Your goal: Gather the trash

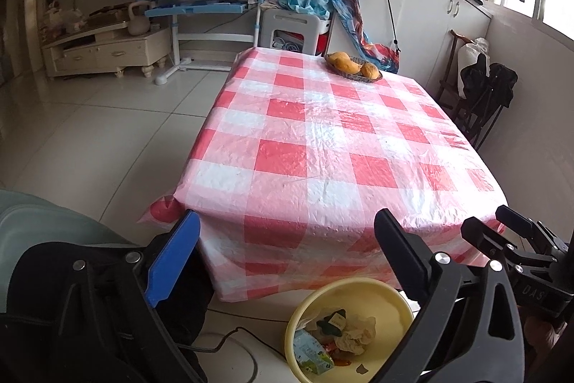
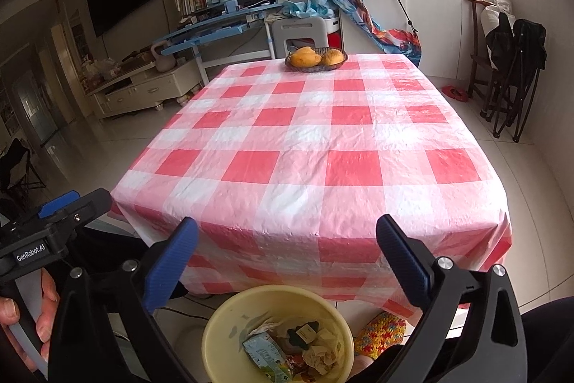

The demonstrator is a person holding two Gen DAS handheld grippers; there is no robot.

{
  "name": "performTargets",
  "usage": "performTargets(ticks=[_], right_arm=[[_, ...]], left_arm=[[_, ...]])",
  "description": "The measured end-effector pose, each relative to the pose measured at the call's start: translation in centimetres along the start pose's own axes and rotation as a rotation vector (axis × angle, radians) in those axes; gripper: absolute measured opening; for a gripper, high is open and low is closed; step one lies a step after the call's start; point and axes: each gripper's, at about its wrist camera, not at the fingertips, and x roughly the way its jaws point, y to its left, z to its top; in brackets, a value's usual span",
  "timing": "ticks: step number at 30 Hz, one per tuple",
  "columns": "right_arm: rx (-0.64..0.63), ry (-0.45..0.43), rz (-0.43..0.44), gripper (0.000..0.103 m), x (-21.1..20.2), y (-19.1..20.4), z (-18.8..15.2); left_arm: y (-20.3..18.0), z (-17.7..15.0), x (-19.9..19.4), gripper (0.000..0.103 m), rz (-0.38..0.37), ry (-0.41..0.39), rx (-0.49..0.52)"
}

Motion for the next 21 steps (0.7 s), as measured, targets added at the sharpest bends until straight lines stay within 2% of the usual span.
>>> performTargets(ticks=[21], right_arm=[[0.001, -0.042, -0.024, 0.095, -0.50, -0.12, 0.21]], left_arm=[[0.11, 0.38, -0.61, 0.095, 0.029, -0.033, 0.004]])
